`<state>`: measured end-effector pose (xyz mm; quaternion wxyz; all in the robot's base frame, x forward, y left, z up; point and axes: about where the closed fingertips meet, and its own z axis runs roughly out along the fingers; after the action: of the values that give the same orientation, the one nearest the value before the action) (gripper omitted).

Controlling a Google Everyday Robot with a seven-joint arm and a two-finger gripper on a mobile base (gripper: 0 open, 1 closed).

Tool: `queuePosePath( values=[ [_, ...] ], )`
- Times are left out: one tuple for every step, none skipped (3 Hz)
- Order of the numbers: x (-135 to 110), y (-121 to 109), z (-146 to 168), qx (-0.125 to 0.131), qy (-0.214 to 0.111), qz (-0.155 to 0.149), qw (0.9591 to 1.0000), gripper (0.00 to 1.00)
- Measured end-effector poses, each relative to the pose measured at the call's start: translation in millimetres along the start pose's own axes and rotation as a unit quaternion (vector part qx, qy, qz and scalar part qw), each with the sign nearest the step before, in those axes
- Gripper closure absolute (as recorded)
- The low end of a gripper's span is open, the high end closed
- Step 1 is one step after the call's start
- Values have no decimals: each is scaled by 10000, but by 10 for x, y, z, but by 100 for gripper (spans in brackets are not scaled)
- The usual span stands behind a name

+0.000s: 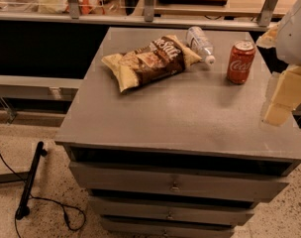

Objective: Knock coke can over

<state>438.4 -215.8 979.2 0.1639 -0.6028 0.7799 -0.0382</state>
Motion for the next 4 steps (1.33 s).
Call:
queuePosePath(
  values=[
    [-16,-9,-15,31,-31,-1,10000,0],
    [36,-160,-127,192,-140,236,9994,0],
    [221,-355,-233,410,-407,807,9951,0],
    [426,-402,-158,517,-916,1407,9845,0]
  ],
)
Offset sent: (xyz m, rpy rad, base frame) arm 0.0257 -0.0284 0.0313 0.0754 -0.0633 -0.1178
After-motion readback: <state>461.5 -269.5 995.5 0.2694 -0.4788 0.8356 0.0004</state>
